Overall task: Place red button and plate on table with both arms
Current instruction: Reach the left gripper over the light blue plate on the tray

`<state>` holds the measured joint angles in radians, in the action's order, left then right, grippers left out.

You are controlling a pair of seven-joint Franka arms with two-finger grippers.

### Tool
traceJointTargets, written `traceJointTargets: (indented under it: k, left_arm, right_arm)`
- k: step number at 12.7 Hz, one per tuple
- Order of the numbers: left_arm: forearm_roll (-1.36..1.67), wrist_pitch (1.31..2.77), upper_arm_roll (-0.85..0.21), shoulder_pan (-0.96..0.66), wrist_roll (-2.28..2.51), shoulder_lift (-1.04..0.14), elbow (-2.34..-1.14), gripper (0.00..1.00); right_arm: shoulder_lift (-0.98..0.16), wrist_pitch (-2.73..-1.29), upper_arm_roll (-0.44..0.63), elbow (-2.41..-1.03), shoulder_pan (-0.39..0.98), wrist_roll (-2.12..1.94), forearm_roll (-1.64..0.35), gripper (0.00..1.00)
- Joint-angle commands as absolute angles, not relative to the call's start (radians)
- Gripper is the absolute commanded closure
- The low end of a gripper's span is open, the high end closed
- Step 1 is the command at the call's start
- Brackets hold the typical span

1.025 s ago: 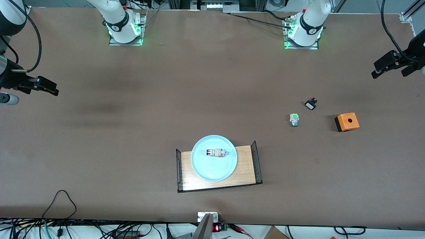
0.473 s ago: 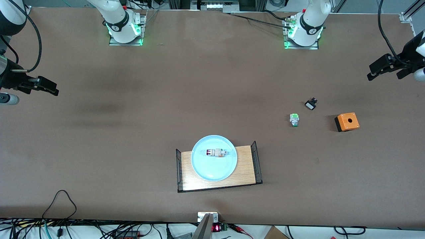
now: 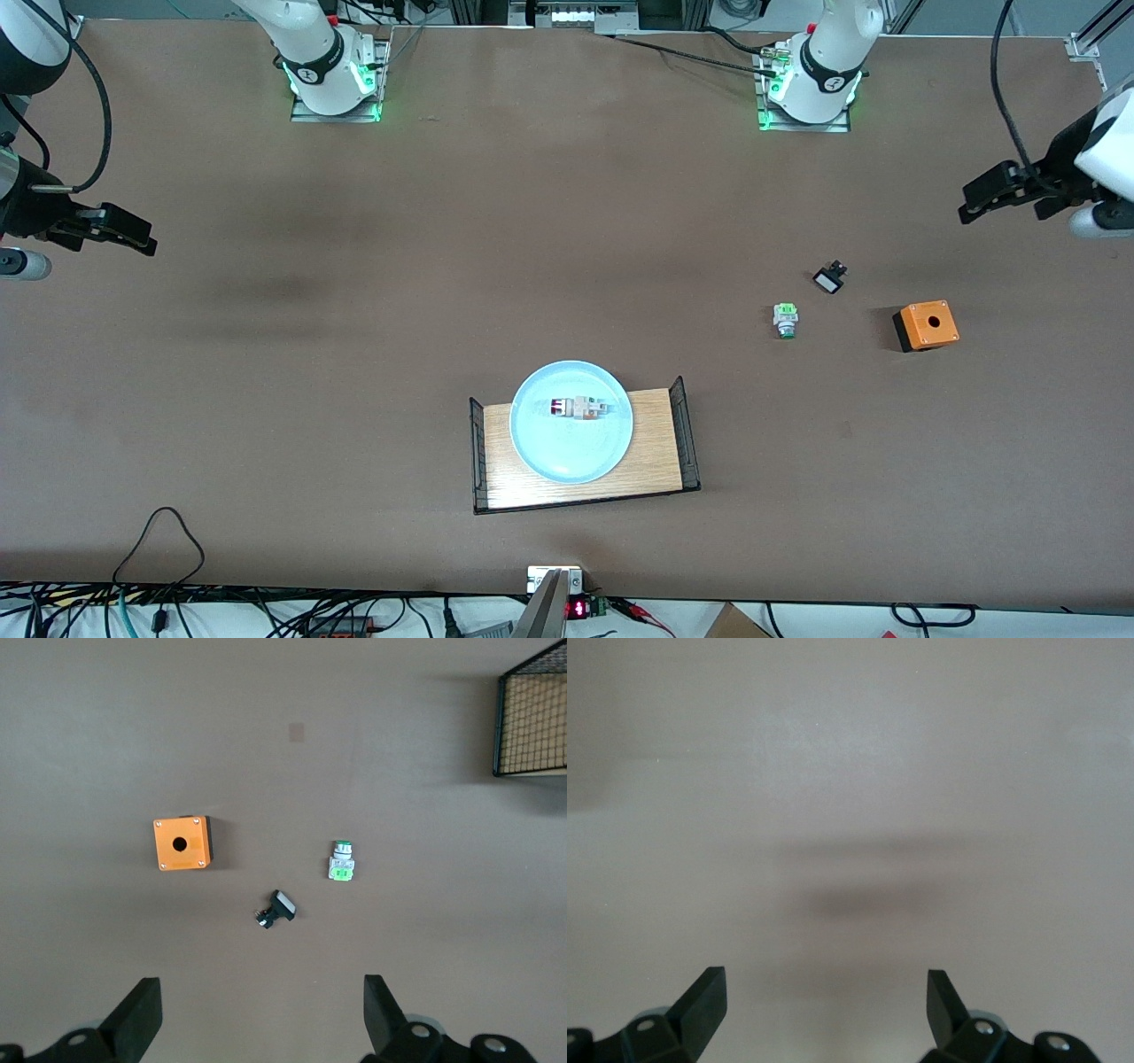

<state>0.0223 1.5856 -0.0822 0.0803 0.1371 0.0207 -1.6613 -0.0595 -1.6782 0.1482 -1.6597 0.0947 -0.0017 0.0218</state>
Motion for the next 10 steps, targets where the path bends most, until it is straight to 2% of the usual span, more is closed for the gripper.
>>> traceJointTargets:
  k: [1, 5, 10]
  left_arm:
    - [0.028, 1.563, -0.109, 0.052, 0.305, -0.066, -1.568, 0.0]
    - [0.04, 1.562, -0.147, -0.036, 0.668, -0.225, -1.435, 0.0]
    - [0.037, 1.571, -0.147, -0.153, 1.042, -0.437, -1.197, 0.0]
  right_arm:
    - [-0.057, -1.66, 0.15, -1.644, 0.097, -0.015, 0.025, 0.0]
    - [-0.06, -1.66, 0.15, -1.644, 0.097, -0.015, 0.025, 0.0]
    - [-0.06, -1.66, 0.15, -1.644, 0.097, -0.015, 0.025, 0.0]
